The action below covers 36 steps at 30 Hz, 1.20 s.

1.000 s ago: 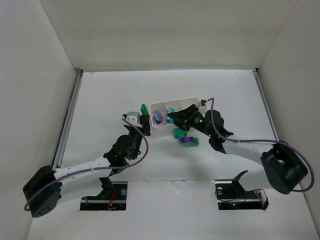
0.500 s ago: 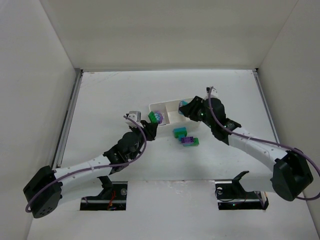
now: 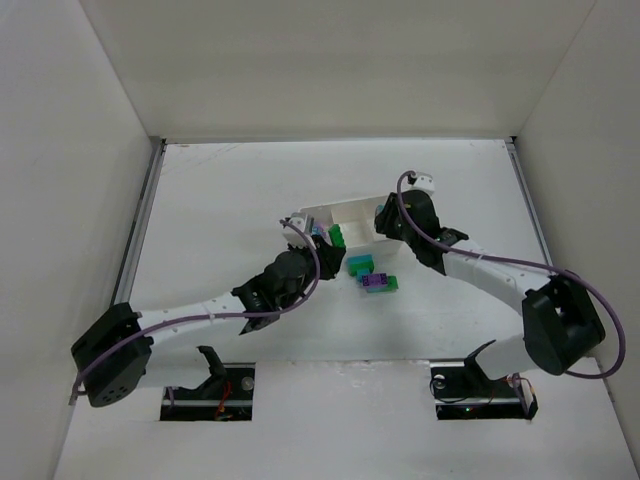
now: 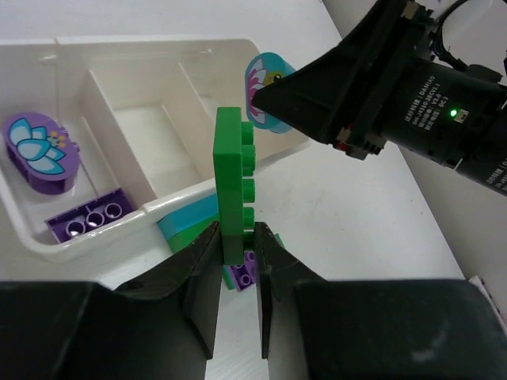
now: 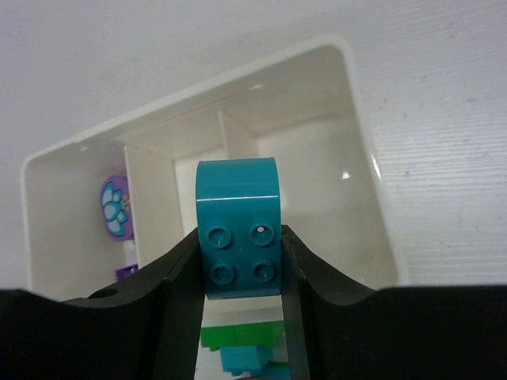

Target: Sort the legos into containers by color

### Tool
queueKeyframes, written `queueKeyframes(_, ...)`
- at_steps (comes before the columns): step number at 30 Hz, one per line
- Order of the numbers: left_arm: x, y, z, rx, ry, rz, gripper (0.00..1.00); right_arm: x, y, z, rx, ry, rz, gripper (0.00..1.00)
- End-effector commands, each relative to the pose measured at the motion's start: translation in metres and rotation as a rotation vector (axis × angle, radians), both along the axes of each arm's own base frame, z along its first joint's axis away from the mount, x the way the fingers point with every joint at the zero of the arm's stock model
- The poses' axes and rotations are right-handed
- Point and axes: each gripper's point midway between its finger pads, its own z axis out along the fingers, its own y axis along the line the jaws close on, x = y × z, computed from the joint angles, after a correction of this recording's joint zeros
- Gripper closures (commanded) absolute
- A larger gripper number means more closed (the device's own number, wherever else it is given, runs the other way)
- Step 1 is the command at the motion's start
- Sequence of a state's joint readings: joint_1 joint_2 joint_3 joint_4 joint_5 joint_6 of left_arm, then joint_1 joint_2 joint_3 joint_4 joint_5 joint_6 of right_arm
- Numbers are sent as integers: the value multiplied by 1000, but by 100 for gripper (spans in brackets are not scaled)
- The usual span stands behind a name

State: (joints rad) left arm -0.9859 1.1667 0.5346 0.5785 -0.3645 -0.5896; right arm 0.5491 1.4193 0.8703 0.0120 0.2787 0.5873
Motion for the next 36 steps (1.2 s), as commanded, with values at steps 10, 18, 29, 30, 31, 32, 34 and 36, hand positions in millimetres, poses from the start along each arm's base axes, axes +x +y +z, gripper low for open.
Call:
queueKeyframes(10, 22, -34, 26, -71, -3, -40, 82, 27, -17, 53, -7, -145, -93, 23)
queueKeyframes(18, 45, -51, 9, -105, 111, -40, 81, -22, -38, 70, 146, -230, -130, 61)
queueKeyframes(29, 86, -65, -17, -78, 221, 21, 77, -74, -48, 59, 234, -290, -82, 47)
queueKeyframes(30, 88, -64, -17, -73, 218, 26, 77, -78, -45, 57, 236, -288, -70, 47)
queueKeyframes(31, 91, -63, -18, -66, 215, 35, 77, -80, -44, 54, 231, -283, -61, 47)
queueKeyframes(32, 93, -62, -20, -55, 211, 45, 77, -82, -43, 51, 227, -276, -55, 46)
queueKeyframes(34, 95, -57, -21, -44, 201, 74, 77, -88, -42, 48, 226, -261, -49, 46)
queueKeyframes(36, 90, -57, -17, -47, 184, 70, 76, -93, -39, 43, 227, -242, -38, 49)
